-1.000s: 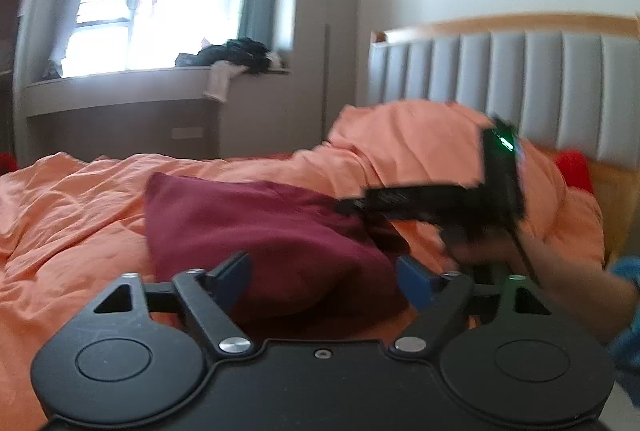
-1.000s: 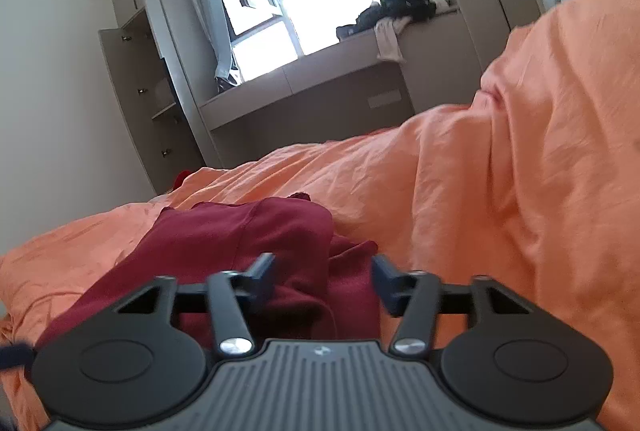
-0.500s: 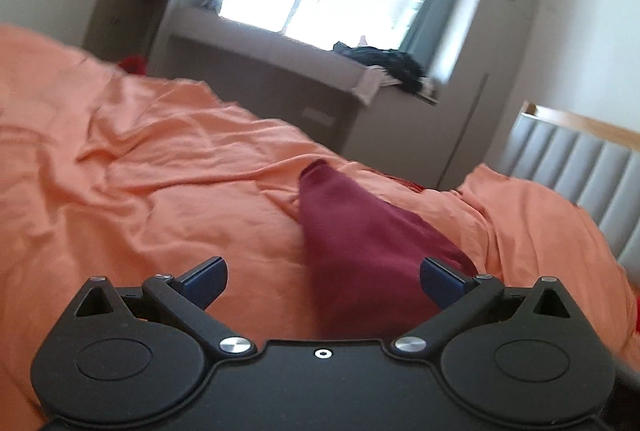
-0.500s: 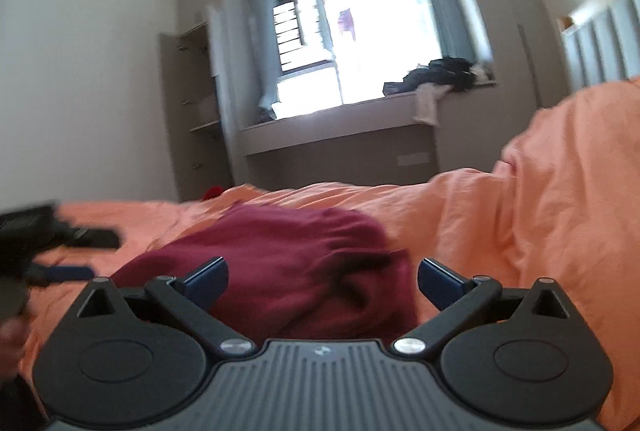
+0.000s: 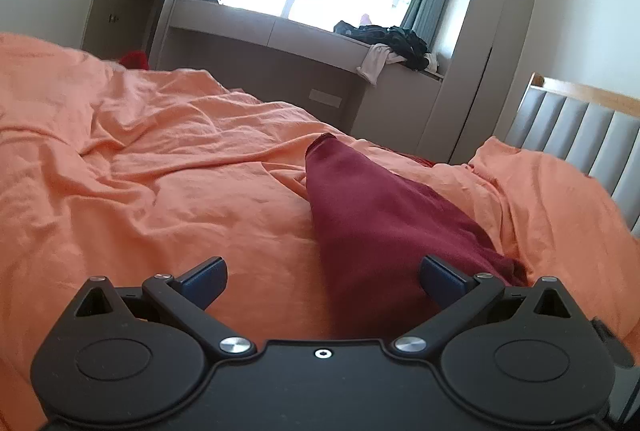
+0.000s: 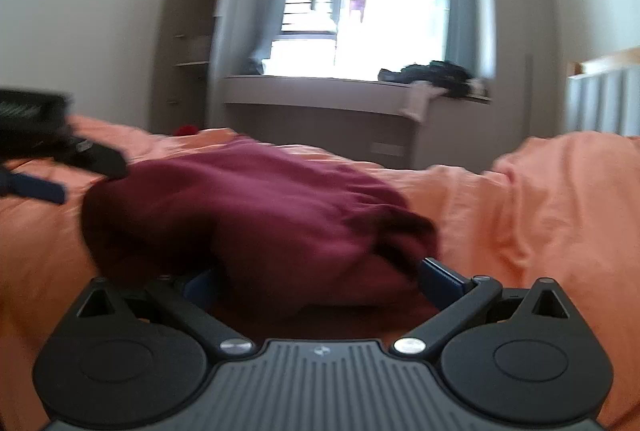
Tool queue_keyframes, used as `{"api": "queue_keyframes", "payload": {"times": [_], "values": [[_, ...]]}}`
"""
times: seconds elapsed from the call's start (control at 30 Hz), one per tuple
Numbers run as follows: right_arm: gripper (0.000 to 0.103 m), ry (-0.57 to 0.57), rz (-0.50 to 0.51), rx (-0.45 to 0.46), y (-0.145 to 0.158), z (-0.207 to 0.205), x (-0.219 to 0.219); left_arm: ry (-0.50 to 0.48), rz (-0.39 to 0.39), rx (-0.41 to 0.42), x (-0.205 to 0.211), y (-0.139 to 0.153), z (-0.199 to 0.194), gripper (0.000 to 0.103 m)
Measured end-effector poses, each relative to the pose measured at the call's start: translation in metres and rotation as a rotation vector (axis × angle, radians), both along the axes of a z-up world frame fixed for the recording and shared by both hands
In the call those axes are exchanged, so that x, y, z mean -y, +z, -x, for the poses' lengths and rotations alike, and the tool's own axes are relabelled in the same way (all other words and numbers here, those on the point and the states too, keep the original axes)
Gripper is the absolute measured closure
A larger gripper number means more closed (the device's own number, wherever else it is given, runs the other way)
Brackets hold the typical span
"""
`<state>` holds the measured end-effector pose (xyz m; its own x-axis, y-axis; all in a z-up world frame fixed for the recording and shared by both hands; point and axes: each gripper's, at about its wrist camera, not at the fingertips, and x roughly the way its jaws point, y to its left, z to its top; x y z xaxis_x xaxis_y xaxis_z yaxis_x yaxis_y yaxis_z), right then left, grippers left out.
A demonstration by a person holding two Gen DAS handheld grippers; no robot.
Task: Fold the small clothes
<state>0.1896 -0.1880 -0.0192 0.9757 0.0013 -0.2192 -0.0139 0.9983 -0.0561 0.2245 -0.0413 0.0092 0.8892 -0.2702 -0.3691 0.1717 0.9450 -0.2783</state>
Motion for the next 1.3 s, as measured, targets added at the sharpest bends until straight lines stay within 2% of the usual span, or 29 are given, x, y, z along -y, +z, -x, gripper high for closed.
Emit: {"api": "queue_keyframes", "payload": {"times": [0.1,0.23,0.4,0.53,0.63,0.7,0.93,1.03,1.13,1.23,1.3], "values": [[0.0,-0.07,0.028,0.022,-0.001,0.002,0.01,-0.007,-0.023,-0.003,0.003,-0.001,0.0,0.001],[0.0,-0.126,0.182,0.069,-0.006,0.007,0.003,-0.025,-0.024,-0.022,0.003,-0.002,-0.001,0.001],[0.0,-0.146,0.379,0.077,-0.026,0.004,-0.018,-0.029,-0.034,-0.036,0.003,-0.003,-0.003,0.0],[0.0,-0.152,0.471,0.108,-0.03,0.002,-0.031,-0.027,-0.037,-0.04,0.003,-0.004,-0.003,0.0],[0.0,-0.213,0.528,0.166,-0.025,-0.003,-0.03,-0.033,-0.043,-0.04,0.004,-0.004,-0.003,0.0],[0.0,-0.227,0.513,0.17,-0.022,-0.003,-0.024,-0.037,-0.05,-0.04,0.005,-0.004,-0.003,0.0],[0.0,-0.196,0.438,0.058,-0.045,0.007,-0.018,-0.018,-0.078,-0.043,0.007,-0.004,-0.002,0.0],[0.0,-0.182,0.335,0.074,-0.046,0.028,-0.004,-0.018,-0.053,-0.061,0.005,-0.005,-0.004,0.0],[0.0,-0.207,0.25,0.135,-0.035,0.041,0.014,-0.018,-0.033,-0.076,0.003,-0.005,-0.005,0.0],[0.0,-0.241,0.129,0.182,-0.013,0.036,0.039,-0.017,-0.022,-0.083,0.003,-0.005,-0.006,0.0],[0.0,-0.219,0.026,0.167,0.001,0.028,0.056,-0.016,-0.023,-0.082,0.003,-0.006,-0.006,0.0]]}}
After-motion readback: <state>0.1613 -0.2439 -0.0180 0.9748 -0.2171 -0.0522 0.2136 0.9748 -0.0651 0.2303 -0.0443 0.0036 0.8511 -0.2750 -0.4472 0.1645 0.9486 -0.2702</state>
